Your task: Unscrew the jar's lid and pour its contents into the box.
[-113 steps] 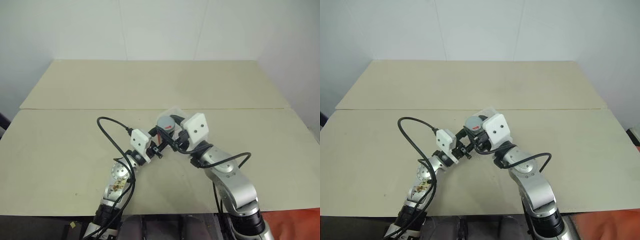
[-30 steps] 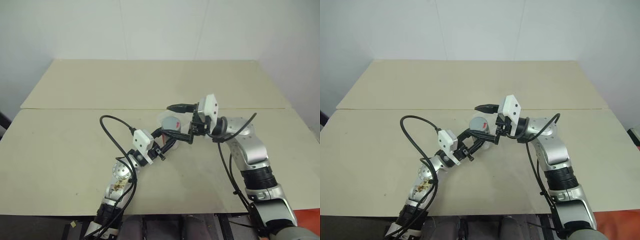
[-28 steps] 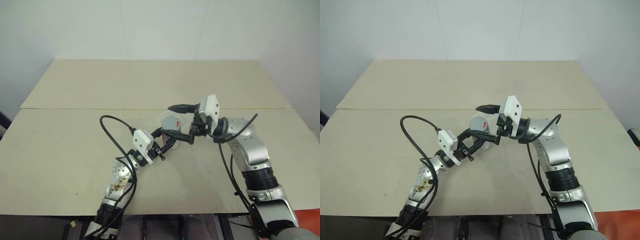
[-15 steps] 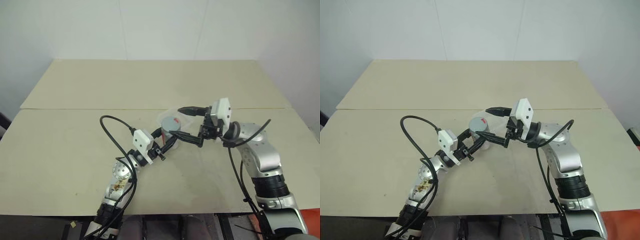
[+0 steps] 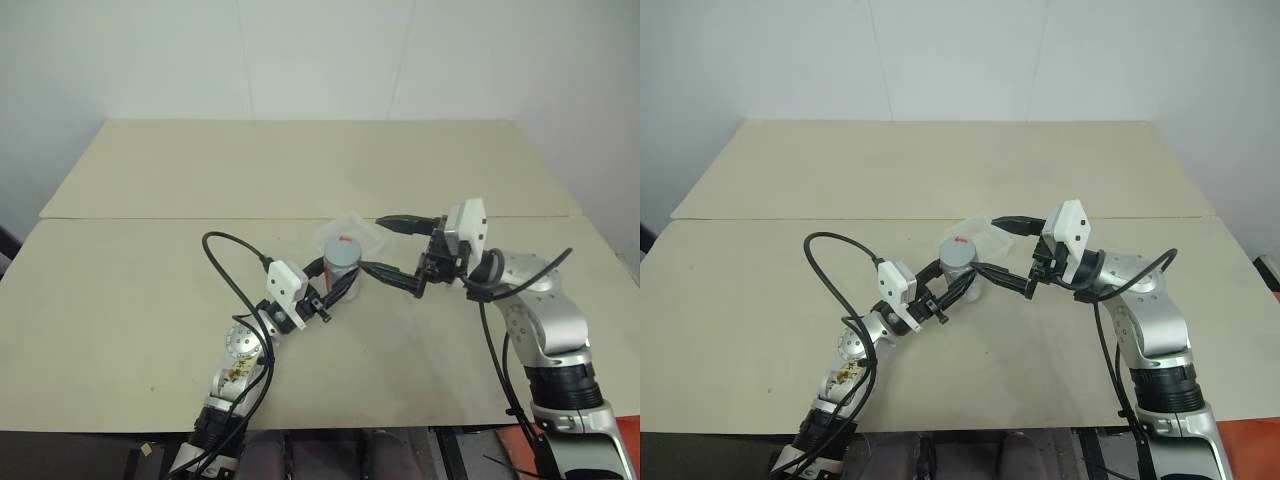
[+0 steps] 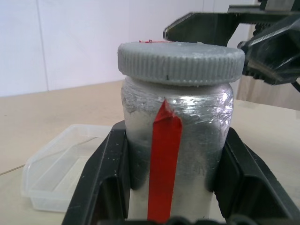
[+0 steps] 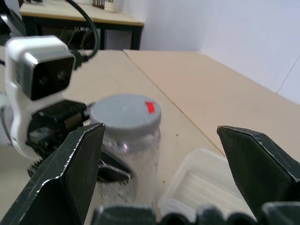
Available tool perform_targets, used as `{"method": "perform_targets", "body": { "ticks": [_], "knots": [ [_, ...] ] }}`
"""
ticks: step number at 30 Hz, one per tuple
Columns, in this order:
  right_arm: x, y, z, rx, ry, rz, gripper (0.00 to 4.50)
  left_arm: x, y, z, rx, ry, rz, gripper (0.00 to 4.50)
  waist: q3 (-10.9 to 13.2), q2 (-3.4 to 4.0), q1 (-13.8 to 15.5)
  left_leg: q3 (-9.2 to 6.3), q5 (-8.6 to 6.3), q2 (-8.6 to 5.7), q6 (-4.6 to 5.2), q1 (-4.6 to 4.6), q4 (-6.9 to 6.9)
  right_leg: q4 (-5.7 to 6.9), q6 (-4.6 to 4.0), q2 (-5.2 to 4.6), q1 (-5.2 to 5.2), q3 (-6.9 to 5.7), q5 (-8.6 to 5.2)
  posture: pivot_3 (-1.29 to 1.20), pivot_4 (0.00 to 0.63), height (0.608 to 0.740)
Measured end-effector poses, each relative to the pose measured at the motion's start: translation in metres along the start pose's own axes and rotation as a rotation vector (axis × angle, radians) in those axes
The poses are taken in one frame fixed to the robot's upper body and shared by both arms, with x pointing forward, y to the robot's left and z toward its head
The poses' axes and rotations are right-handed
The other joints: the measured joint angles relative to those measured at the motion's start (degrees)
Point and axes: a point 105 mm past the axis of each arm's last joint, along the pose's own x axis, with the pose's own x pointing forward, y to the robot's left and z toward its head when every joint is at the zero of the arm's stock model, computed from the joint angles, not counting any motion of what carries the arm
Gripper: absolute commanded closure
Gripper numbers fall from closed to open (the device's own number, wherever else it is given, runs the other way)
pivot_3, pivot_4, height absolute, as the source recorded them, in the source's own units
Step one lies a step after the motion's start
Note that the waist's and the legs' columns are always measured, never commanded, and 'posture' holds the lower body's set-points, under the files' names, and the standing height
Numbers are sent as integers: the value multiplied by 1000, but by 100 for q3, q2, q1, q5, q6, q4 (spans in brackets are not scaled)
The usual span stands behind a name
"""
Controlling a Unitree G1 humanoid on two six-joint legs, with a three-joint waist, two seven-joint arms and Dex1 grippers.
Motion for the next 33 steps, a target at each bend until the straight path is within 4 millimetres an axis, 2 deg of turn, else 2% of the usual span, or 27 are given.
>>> {"method": "perform_targets", "body": {
  "ticks": [7, 10, 16, 23, 33],
  "knots": [
    [21, 14, 21, 13, -85, -6, 28, 0, 0, 1, 3, -5, 1, 2567, 0, 0, -3, -1, 0, 0, 0, 1, 1, 3, 0, -1, 1, 1, 0, 0, 150, 740],
    [34, 17, 16, 9, -69, -13, 28, 1, -1, 1, 2, -7, 0, 2567, 0, 0, -4, 0, 0, -3, 0, 0, 2, 2, 0, -1, 0, 2, 0, 0, 150, 740],
    [45, 16, 2, 10, -16, -40, 28, 1, -1, 1, 1, -9, 1, 2567, 0, 0, 1, 1, 0, -5, 1, -2, 4, -1, 0, -1, 1, 0, 0, 0, 150, 740],
    [45, 9, -4, 14, 6, -67, 28, 1, -1, 0, 0, -8, 2, 2567, 0, 0, -1, 1, 0, -3, 1, -1, 4, 0, 0, 1, 1, -1, 0, 0, 150, 740],
    [20, 6, -8, 46, 12, -94, 28, 1, 1, -2, -3, 0, 9, 2567, 0, 0, 0, 0, -1, -3, 2, -1, 4, 1, 0, 1, 1, 0, 0, 0, 150, 740]
  ]
}}
